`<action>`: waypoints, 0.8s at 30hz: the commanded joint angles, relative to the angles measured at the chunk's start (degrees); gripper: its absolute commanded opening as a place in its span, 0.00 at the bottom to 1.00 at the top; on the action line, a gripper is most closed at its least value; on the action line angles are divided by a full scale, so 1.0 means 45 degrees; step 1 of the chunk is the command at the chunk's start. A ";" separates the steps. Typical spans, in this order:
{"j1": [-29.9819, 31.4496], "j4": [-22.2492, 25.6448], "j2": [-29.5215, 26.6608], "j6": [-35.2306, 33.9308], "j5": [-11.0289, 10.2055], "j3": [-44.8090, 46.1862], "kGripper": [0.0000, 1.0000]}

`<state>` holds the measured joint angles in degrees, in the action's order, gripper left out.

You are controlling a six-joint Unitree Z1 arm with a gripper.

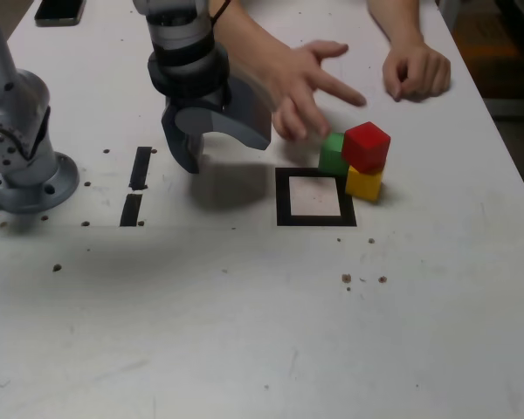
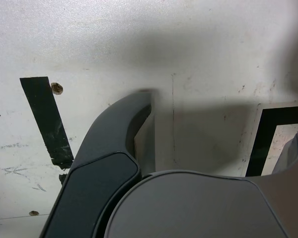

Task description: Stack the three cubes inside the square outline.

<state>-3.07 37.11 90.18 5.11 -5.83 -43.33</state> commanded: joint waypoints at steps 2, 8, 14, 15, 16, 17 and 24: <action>-0.0001 -0.0031 0.0021 -0.0004 0.0008 0.0019 0.96; -0.0001 -0.0051 0.0096 -0.0004 0.0050 0.0008 0.96; -0.0001 -0.0063 0.0069 -0.0004 0.0066 0.0019 0.96; -0.0001 -0.0063 0.0063 -0.0004 0.0066 0.0019 0.96; -0.0001 -0.0063 0.0057 -0.0004 0.0062 0.0019 0.96; -0.0001 -0.0062 0.0052 -0.0004 0.0051 0.0018 0.96; -0.0038 0.0617 0.0077 -0.0004 -0.0155 -0.0269 0.97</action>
<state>-3.08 39.02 90.60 5.11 -6.34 -43.79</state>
